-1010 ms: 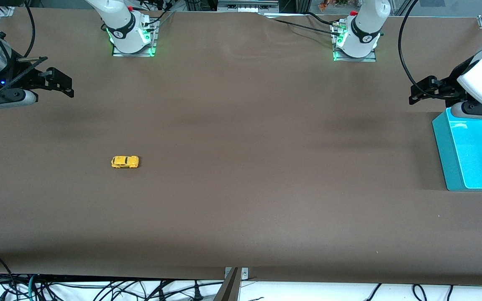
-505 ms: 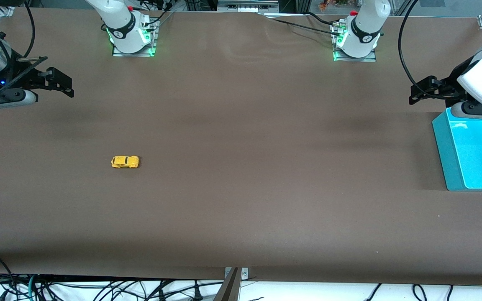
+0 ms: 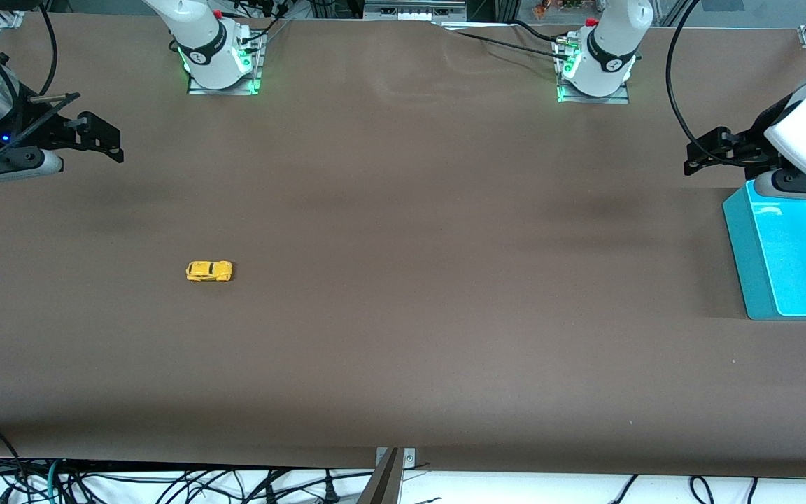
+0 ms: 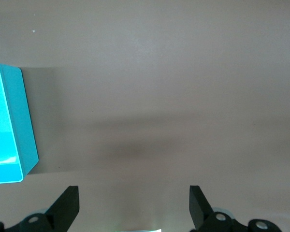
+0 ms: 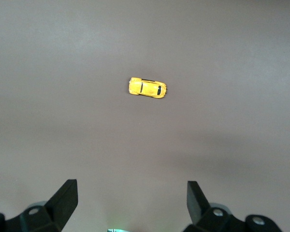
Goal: Wind and store yellow beetle car
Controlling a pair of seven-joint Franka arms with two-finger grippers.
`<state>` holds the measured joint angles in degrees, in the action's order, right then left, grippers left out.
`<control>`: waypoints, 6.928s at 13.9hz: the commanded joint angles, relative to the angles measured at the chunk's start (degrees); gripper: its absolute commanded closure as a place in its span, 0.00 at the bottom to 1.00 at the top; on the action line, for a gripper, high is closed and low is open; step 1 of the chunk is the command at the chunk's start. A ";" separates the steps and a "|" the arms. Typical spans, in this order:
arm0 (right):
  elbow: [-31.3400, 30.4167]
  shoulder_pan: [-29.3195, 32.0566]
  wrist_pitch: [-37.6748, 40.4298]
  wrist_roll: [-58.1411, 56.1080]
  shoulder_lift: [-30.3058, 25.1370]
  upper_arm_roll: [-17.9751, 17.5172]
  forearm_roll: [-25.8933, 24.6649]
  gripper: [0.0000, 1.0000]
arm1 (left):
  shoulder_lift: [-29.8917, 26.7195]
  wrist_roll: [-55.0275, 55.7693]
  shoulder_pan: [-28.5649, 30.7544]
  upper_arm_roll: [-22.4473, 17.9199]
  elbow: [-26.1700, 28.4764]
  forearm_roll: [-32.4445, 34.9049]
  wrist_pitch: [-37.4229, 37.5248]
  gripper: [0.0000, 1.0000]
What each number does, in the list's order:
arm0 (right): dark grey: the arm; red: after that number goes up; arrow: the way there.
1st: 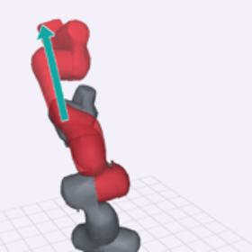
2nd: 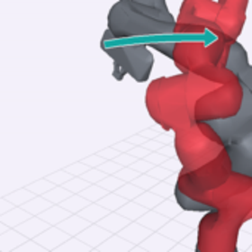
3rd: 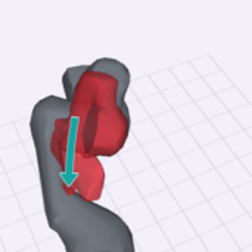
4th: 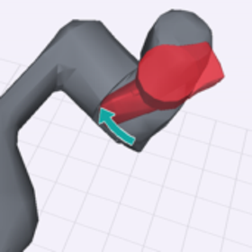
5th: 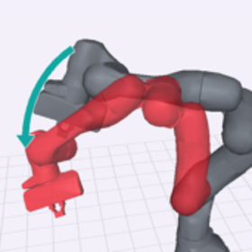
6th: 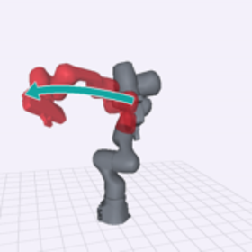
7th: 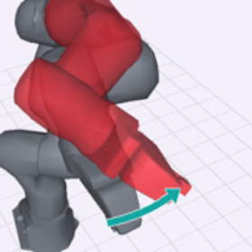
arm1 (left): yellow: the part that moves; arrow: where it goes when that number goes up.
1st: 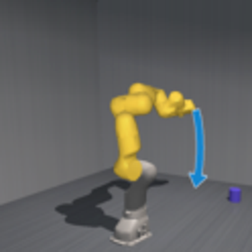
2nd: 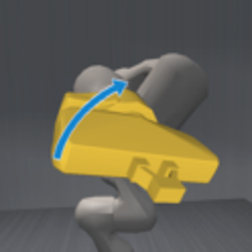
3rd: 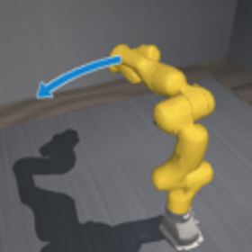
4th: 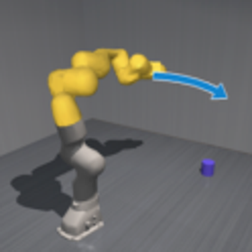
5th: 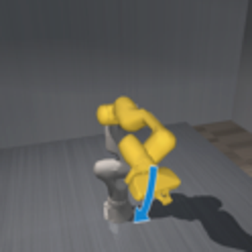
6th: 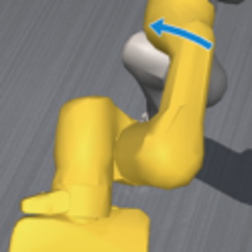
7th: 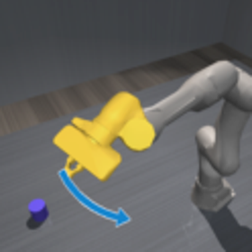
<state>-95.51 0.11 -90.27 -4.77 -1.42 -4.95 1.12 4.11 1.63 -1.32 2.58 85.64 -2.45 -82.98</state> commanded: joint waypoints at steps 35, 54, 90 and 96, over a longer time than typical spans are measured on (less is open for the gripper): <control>-31.05 1.03 -51.20 -68.22 12.92 0.03 0.02 0.00 | -0.07 -0.05 0.00 0.41 -0.47 0.69 0.27 0.00; -28.42 1.12 -65.92 -81.10 26.82 -0.76 1.08 0.52 | -0.07 -0.05 -0.18 0.41 -0.56 0.78 0.27 0.00; -32.38 9.46 -64.77 -102.00 27.09 4.86 0.11 1.00 | -0.07 -0.05 -0.26 0.41 -0.56 0.69 0.27 0.00; -32.11 9.47 -64.42 -100.09 26.56 4.77 0.73 0.80 | -0.07 -0.05 -0.26 0.41 -0.56 0.69 0.27 0.00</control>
<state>-126.75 9.26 -154.71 -104.80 23.23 -0.45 1.29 4.11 1.63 -1.47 2.90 85.61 -2.45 -82.98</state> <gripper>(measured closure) 0.581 0.000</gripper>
